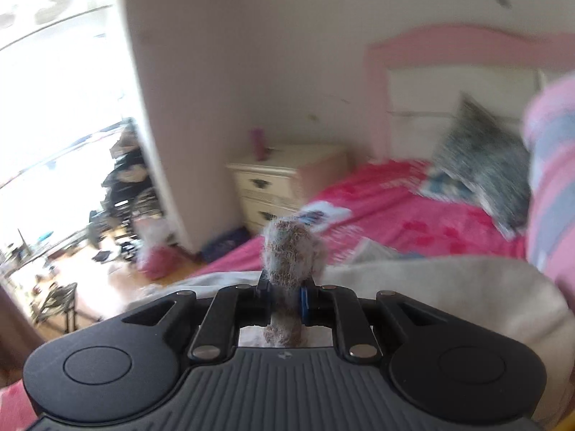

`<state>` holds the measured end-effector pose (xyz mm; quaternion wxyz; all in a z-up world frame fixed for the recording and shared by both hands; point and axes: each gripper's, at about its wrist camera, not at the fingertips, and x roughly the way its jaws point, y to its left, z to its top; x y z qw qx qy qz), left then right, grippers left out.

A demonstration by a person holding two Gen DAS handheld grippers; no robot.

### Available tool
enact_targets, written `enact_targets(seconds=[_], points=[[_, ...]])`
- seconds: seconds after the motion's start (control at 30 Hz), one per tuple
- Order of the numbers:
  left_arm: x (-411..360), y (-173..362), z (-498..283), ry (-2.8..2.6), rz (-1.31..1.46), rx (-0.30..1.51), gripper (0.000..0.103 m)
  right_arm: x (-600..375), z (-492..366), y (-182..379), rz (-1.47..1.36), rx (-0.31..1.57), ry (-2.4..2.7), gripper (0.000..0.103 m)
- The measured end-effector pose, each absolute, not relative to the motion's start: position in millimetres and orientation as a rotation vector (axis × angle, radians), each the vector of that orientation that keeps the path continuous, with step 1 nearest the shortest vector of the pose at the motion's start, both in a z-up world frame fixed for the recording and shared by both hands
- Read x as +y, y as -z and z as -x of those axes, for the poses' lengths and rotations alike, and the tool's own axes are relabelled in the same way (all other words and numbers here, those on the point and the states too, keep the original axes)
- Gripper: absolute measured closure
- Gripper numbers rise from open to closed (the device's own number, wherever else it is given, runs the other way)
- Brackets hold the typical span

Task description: Fold clothes

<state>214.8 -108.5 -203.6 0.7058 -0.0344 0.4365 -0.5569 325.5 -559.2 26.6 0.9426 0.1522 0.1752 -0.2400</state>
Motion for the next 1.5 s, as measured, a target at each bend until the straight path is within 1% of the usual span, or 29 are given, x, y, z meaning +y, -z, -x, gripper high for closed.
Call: enact_targets(seconds=[0.3, 0.5, 0.63, 0.83, 1.0, 1.07, 1.17, 1.23, 1.33, 1.4, 1.47, 1.5], points=[[-96.0, 190.9, -223.6, 1.134, 0.135, 0.942, 0.062, -452.4, -310.7, -86.9, -0.150, 0.351, 0.206, 0.087], [-75.5, 180.6, -236.4, 1.017, 0.213, 0.911, 0.061, -370.0, -294.3, -88.9, -0.022, 0.397, 0.015, 0.087], [-57.0, 179.3, -254.9, 0.891, 0.302, 0.917, 0.061, -316.0, -276.6, -70.0, 0.003, 0.431, -0.088, 0.087], [-29.2, 179.6, -273.1, 0.749, 0.404, 0.922, 0.059, -250.2, -248.9, -13.5, 0.052, 0.520, -0.231, 0.087], [-15.9, 180.9, -282.2, 0.657, 0.464, 0.929, 0.059, -198.8, -227.2, 46.6, 0.245, 0.645, -0.327, 0.087], [-6.5, 185.5, -288.1, 0.640, 0.522, 0.951, 0.059, -180.7, -212.5, 66.1, 0.355, 0.662, -0.384, 0.087], [3.3, 189.8, -293.2, 0.629, 0.593, 0.968, 0.059, -164.0, -188.9, 80.8, 0.491, 0.662, -0.432, 0.087], [3.6, 189.0, -293.0, 0.629, 0.593, 0.967, 0.059, -158.4, -173.8, 91.7, 0.580, 0.668, -0.455, 0.087], [-0.4, 188.3, -291.4, 0.640, 0.571, 0.972, 0.059, -152.6, -152.9, 115.7, 0.654, 0.728, -0.481, 0.083], [-4.1, 189.6, -291.5, 0.655, 0.553, 0.981, 0.059, -150.4, -143.3, 129.8, 0.645, 0.781, -0.485, 0.073], [-8.6, 188.3, -290.4, 0.669, 0.525, 0.981, 0.059, -152.3, -133.6, 137.3, 0.595, 0.823, -0.483, 0.066], [-9.7, 188.1, -289.6, 0.676, 0.517, 0.979, 0.058, -154.5, -129.6, 138.5, 0.555, 0.844, -0.484, 0.065]])
